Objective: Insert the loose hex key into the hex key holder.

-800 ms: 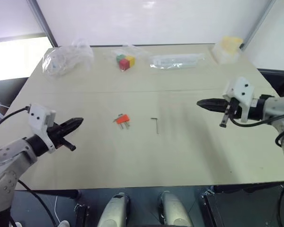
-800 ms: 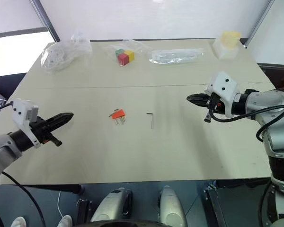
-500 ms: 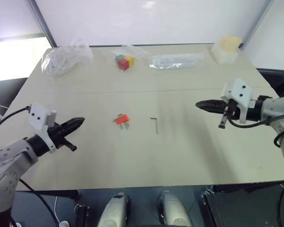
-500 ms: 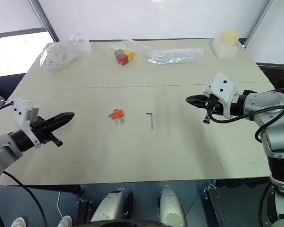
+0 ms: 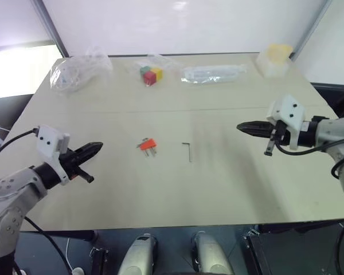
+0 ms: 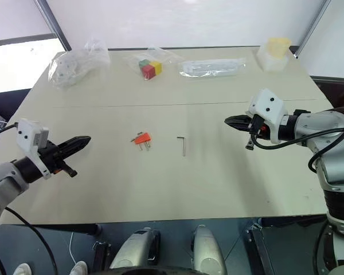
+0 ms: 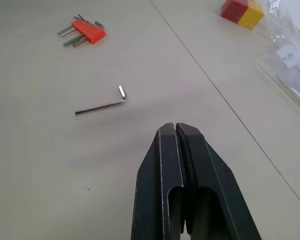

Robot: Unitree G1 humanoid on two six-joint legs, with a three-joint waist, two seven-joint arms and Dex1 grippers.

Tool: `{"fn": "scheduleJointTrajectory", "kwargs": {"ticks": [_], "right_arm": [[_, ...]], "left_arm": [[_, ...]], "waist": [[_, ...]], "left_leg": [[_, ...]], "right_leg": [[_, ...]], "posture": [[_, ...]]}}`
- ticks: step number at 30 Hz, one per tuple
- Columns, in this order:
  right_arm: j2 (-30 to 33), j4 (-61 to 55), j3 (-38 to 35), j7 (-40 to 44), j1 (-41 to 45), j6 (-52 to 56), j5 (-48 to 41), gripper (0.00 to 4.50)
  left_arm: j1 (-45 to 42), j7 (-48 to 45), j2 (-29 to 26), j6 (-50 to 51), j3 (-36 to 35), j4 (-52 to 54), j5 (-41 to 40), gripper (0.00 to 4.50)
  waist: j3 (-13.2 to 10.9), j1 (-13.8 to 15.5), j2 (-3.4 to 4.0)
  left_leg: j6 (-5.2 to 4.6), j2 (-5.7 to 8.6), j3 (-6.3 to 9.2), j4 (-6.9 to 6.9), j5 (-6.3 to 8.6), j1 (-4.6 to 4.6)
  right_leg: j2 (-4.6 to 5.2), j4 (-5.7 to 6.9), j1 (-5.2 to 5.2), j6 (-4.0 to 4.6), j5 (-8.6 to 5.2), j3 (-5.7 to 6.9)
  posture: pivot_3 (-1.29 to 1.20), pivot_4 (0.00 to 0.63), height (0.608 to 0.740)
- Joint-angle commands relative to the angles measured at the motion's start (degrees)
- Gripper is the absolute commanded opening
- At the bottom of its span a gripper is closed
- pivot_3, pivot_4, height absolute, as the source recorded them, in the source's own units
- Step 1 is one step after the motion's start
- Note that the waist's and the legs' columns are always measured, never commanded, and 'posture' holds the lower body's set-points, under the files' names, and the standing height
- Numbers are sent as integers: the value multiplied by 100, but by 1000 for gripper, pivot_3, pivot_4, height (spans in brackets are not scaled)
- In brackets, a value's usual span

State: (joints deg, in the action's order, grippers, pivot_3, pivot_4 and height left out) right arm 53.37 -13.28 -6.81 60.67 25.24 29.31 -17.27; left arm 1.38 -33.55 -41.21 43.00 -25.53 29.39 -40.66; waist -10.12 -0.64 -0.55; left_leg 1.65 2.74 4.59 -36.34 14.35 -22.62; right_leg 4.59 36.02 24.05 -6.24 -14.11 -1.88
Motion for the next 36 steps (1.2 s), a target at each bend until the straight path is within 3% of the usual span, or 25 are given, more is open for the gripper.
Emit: {"fn": "scheduleJointTrajectory", "kwargs": {"ticks": [1,8,11,16,20,21,27,32,36], "right_arm": [[44,-70,-34,-32,56,-121,-45,36],[-111,-63,114,-103,155,-34,-97,36],[-598,94,708,-242,392,-154,93,36],[-1526,859,1747,-152,1054,-808,576,2297],[-2397,2581,2547,276,2069,-1847,1099,4213],[-2674,3248,2682,348,2427,-2185,1240,4401],[-3893,6628,2903,491,4143,-3818,1844,4401],[-4371,8078,2910,245,4719,-4512,2290,4401],[-4541,8555,3028,-113,4794,-4851,2750,4401]], "left_arm": [[-94,36,2,-136,-49,105,-16,0],[-120,93,50,-137,-22,101,-17,0],[-187,165,184,-204,214,37,101,0],[-278,222,405,-310,549,-142,272,0],[-194,135,475,-513,761,-335,522,0],[-121,81,465,-559,783,-358,567,0],[721,-387,128,-669,612,-402,694,0],[959,-215,264,-704,376,-221,632,0],[1127,-94,375,-702,279,-22,621,0]], "waist": [[0,1,0],[0,-4,0],[1,-24,-2],[1,-40,-1],[1,-54,-2],[1,-67,-2],[1,-139,-2],[1,-158,-2],[0,-194,-1]], "left_leg": [[0,0,0,0,0,0],[0,-1,0,0,0,1],[0,-4,-1,-1,0,5],[2,-15,-3,-3,-1,22],[3,-15,-6,-9,-2,23],[4,-16,-4,-8,-3,22],[19,-35,-6,16,-11,19],[21,-37,2,25,-10,14],[23,-37,-1,24,-11,14]], "right_leg": [[0,0,0,0,0,0],[-1,1,0,0,0,0],[-4,2,-3,1,1,0],[-18,4,-17,9,7,0],[-31,6,-16,-1,17,0],[-33,6,-17,-3,20,0],[-50,7,4,16,33,-2],[-50,9,16,18,32,1],[-50,12,20,22,35,0]], "posture": [[0,150,740],[0,150,740],[0,150,740],[0,150,740],[0,150,740],[0,150,740],[0,150,740],[0,150,740],[0,150,740]]}}
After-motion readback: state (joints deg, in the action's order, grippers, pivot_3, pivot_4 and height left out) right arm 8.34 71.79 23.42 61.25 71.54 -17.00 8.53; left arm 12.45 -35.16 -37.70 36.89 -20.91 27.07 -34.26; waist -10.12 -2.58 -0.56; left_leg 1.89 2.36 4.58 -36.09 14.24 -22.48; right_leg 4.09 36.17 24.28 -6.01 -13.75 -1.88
